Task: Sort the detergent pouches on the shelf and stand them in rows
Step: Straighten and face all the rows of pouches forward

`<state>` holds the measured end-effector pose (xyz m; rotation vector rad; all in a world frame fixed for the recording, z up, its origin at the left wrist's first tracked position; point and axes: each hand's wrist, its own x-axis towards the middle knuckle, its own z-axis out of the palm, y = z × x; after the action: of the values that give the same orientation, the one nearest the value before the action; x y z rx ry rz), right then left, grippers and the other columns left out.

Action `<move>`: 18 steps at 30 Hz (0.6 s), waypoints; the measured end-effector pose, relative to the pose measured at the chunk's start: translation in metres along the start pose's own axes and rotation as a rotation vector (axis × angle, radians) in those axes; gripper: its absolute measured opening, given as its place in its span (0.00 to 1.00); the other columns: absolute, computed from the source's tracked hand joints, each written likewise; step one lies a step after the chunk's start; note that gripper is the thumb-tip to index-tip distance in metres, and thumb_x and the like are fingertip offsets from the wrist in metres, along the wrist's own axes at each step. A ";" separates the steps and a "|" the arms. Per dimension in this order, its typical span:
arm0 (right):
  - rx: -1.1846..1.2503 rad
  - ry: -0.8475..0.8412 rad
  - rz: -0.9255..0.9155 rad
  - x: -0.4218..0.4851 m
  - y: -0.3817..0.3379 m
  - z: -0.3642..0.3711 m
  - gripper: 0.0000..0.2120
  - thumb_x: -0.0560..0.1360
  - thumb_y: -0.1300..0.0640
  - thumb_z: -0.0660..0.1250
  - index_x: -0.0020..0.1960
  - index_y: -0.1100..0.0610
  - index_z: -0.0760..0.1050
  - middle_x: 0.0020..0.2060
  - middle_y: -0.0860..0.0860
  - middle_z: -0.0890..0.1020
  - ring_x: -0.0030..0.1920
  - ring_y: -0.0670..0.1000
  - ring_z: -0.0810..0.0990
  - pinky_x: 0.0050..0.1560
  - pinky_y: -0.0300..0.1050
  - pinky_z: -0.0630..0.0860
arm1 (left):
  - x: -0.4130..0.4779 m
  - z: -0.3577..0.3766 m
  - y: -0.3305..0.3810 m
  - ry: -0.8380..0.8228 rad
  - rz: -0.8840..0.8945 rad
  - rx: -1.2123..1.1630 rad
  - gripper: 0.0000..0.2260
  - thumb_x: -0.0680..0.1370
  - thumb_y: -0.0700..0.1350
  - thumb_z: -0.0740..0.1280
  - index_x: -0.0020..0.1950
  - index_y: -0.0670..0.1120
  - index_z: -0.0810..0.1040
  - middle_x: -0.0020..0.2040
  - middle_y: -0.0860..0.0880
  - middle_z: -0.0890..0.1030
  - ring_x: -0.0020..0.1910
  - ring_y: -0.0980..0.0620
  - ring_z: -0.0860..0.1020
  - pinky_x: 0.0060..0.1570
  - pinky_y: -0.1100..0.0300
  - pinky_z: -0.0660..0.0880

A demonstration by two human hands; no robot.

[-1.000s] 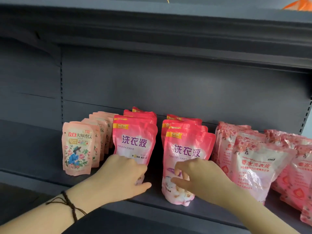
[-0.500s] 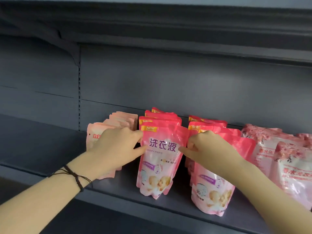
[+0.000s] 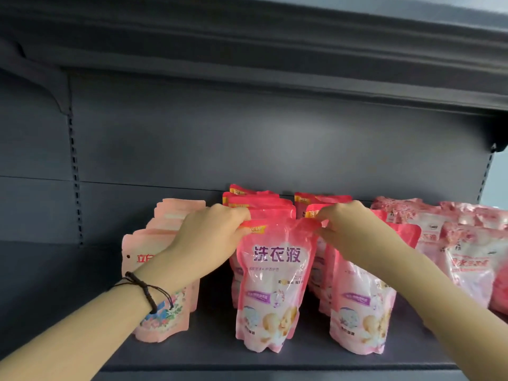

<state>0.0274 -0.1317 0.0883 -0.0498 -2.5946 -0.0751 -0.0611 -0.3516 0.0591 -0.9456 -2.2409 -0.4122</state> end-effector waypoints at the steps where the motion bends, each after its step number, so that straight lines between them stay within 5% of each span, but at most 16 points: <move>1: -0.016 -0.015 -0.002 0.001 -0.001 -0.001 0.08 0.77 0.58 0.63 0.48 0.59 0.80 0.39 0.56 0.82 0.39 0.58 0.80 0.42 0.52 0.78 | 0.000 0.000 -0.002 0.009 -0.011 -0.010 0.10 0.79 0.54 0.62 0.50 0.49 0.78 0.38 0.53 0.80 0.42 0.48 0.79 0.38 0.54 0.75; 7: -0.033 0.024 -0.029 0.009 -0.013 0.006 0.07 0.76 0.63 0.62 0.40 0.61 0.76 0.28 0.49 0.68 0.36 0.58 0.71 0.35 0.44 0.64 | -0.002 -0.005 -0.015 0.014 -0.061 0.021 0.08 0.79 0.54 0.62 0.45 0.51 0.74 0.40 0.52 0.80 0.44 0.47 0.78 0.38 0.55 0.73; 10: 0.029 0.058 -0.036 0.013 -0.015 0.016 0.07 0.76 0.63 0.61 0.42 0.61 0.76 0.35 0.56 0.77 0.40 0.60 0.77 0.35 0.45 0.66 | -0.002 -0.005 -0.018 0.008 -0.100 0.062 0.07 0.80 0.54 0.61 0.46 0.52 0.73 0.42 0.52 0.80 0.46 0.47 0.78 0.41 0.53 0.74; 15: 0.122 0.171 -0.023 0.009 -0.014 0.033 0.06 0.78 0.63 0.61 0.45 0.62 0.75 0.35 0.57 0.79 0.37 0.60 0.78 0.34 0.49 0.72 | -0.013 -0.002 -0.014 0.008 -0.106 -0.056 0.09 0.80 0.51 0.61 0.59 0.51 0.73 0.39 0.53 0.77 0.41 0.49 0.78 0.35 0.56 0.73; 18: 0.226 0.273 -0.033 -0.002 -0.011 0.041 0.05 0.78 0.63 0.62 0.50 0.62 0.75 0.31 0.55 0.79 0.29 0.56 0.74 0.27 0.46 0.66 | -0.032 0.005 -0.003 0.077 -0.113 -0.114 0.24 0.78 0.52 0.64 0.71 0.58 0.57 0.35 0.54 0.77 0.32 0.54 0.77 0.26 0.60 0.71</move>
<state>0.0067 -0.1399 0.0517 0.0802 -2.3152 0.1865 -0.0488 -0.3677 0.0331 -0.8478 -2.2262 -0.6226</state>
